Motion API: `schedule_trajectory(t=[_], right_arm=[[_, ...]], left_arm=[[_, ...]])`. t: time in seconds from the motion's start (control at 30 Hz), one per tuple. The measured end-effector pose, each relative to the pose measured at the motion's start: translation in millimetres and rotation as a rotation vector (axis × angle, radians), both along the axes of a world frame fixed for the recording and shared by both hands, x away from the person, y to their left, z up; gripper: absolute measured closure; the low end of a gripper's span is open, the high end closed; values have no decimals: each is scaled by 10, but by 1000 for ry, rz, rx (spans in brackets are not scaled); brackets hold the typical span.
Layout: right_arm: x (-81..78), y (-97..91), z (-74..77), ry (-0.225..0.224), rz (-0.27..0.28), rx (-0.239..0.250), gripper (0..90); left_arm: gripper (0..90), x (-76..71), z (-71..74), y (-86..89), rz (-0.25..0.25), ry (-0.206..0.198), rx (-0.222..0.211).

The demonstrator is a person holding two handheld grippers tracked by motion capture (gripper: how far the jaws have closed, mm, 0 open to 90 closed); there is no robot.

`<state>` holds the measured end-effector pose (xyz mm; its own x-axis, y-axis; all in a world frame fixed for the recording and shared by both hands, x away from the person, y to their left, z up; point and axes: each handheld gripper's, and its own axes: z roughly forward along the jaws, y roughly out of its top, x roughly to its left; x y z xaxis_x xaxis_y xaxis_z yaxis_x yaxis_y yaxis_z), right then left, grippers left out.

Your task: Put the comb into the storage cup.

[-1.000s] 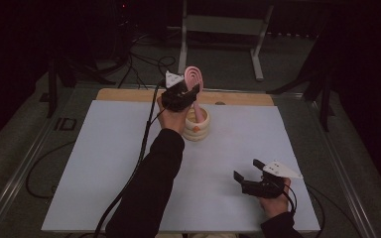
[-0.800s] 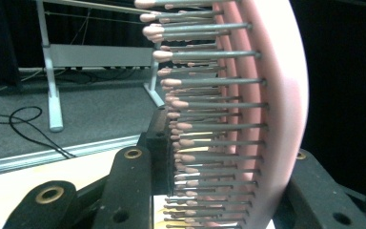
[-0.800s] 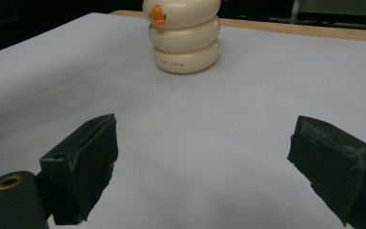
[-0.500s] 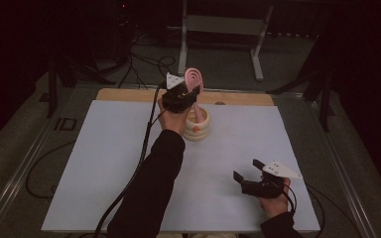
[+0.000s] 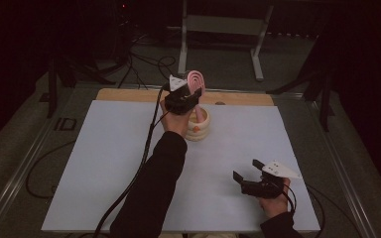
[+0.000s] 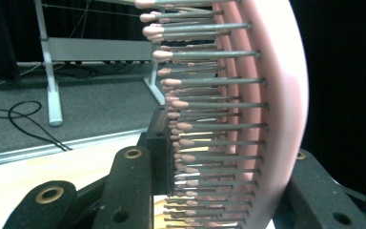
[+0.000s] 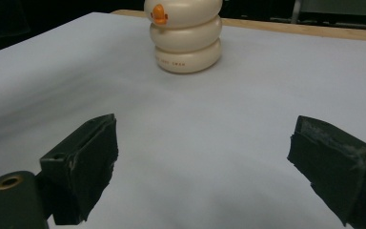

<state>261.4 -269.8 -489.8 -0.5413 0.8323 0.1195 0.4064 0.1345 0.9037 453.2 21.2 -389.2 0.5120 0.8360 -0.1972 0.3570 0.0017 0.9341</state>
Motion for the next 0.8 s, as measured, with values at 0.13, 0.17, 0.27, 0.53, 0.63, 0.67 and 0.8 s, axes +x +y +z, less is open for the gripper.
schedule_trajectory(t=[0.13,0.17,0.27,0.53,0.63,0.67,0.8], right_arm=[[1,1,-1,-1,1,-1,87],[1,3,-2,0,0,-1,87],[2,8,-5,0,-1,-2,87],[5,7,-8,0,1,-3,87],[6,6,-8,1,2,-4,87],[7,6,-10,1,3,-5,87],[6,7,-9,1,4,-4,87]], left_arm=[[646,7,-25,-8,0,6,-1],[646,9,-32,-9,-1,8,2],[646,14,-51,-13,0,10,1],[647,23,-88,-20,2,20,5],[647,27,-97,-22,3,21,5],[647,28,-99,-24,3,22,4],[647,34,-111,-27,3,24,10]])
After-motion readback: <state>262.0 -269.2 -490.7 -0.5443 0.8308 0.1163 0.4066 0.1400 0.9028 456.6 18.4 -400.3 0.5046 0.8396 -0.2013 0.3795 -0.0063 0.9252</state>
